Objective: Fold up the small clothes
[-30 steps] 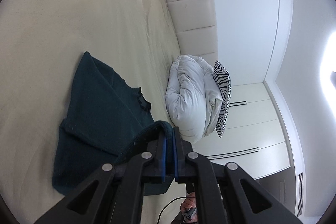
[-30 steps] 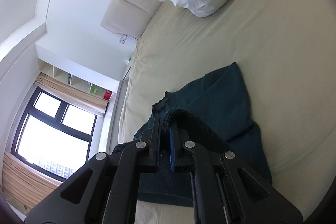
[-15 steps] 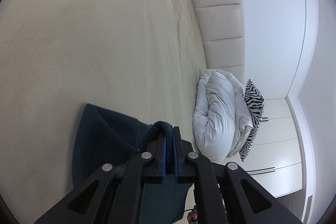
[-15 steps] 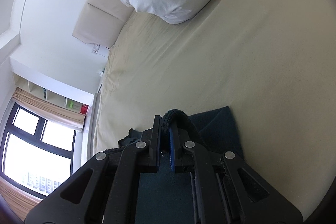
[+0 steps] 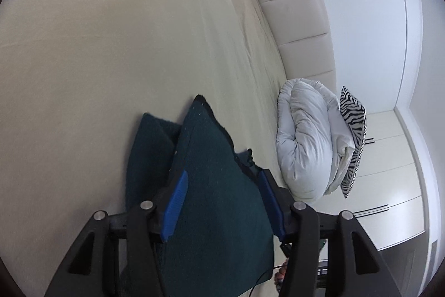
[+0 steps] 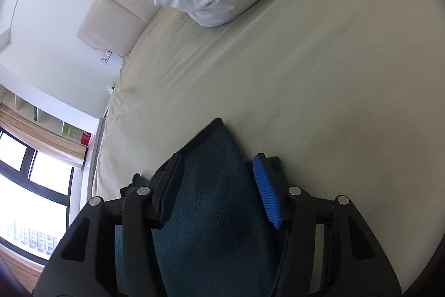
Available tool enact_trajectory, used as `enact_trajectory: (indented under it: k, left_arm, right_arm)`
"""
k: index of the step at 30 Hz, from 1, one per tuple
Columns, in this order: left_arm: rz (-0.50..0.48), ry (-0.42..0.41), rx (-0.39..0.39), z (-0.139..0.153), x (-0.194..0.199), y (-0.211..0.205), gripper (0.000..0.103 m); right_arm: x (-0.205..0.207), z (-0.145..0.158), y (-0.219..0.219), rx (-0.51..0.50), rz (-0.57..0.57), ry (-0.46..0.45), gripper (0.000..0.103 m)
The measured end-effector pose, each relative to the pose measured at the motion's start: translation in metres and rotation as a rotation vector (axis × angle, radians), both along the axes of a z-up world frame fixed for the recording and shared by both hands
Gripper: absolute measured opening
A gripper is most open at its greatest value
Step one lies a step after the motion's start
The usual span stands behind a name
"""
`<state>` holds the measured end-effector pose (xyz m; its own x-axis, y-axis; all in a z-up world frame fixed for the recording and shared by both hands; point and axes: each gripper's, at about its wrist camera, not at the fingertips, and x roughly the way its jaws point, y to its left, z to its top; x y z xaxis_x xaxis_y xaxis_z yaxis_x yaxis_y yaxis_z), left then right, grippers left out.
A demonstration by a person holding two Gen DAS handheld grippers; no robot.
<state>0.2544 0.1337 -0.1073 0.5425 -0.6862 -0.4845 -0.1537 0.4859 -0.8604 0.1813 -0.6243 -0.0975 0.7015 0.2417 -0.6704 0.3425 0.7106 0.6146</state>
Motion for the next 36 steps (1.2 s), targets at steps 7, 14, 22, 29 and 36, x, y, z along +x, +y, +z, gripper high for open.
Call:
enact_trajectory:
  k: [7, 14, 22, 29, 36]
  left_arm:
    - [-0.054, -0.079, 0.192, 0.008, -0.063, -0.019, 0.055]
    - [-0.086, -0.155, 0.371, 0.011, -0.096, -0.029, 0.055]
    - [-0.148, -0.173, 0.493, 0.006, -0.104, -0.045, 0.049]
    - [-0.140, -0.143, 0.495, -0.002, -0.101, -0.038, 0.021]
    - [-0.132, -0.148, 0.501, 0.000, -0.102, -0.039, 0.021]
  right_arm:
    - [-0.054, 0.020, 0.029, -0.207, 0.138, -0.008, 0.051]
    - [-0.120, 0.015, 0.048, -0.264, 0.208, -0.002, 0.051]
    - [-0.142, 0.006, 0.056, -0.270, 0.236, 0.035, 0.051]
    - [-0.149, 0.003, 0.059, -0.275, 0.240, 0.042, 0.051]
    - [-0.157, 0.008, 0.055, -0.304, 0.207, 0.032, 0.051]
